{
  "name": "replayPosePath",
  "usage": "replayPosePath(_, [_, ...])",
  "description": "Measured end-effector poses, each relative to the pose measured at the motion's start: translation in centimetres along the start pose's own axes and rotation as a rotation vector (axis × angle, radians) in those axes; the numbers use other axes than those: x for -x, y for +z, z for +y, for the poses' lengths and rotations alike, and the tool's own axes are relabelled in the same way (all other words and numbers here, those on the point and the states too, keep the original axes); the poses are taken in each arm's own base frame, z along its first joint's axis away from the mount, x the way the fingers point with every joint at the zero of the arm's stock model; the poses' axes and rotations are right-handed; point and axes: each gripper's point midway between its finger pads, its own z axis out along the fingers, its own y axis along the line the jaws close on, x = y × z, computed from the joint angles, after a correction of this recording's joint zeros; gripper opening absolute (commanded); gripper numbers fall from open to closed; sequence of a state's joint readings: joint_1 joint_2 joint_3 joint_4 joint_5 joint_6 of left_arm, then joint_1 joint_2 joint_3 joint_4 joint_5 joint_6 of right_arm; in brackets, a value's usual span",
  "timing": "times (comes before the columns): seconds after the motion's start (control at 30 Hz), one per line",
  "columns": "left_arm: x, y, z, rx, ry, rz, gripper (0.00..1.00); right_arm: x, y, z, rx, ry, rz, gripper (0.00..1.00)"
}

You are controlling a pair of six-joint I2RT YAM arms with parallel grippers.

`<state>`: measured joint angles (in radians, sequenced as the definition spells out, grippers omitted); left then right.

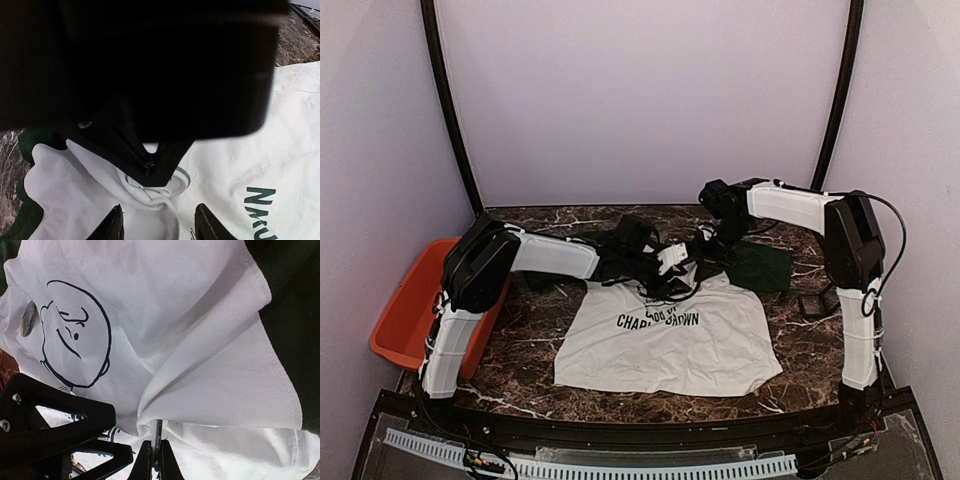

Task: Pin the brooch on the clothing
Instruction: Cross the brooch on the flattened clothing.

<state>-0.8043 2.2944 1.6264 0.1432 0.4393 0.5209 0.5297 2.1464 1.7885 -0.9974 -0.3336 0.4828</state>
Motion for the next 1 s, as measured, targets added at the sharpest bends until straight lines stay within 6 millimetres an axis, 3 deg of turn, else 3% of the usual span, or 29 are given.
replayPosePath(0.3, [-0.3,-0.2,0.5,0.016,0.026,0.046,0.42,0.1,0.0,-0.3,-0.016,0.001,-0.006,0.0])
replayPosePath(0.7, [-0.4,-0.5,0.2,-0.019,0.041,0.092,0.5,-0.2,-0.1,-0.6,-0.027,0.005,0.007,0.0])
replayPosePath(1.0, [-0.1,0.1,0.9,0.003,0.068,0.108,0.49,0.1,-0.4,-1.1,-0.047,0.013,-0.005,0.0])
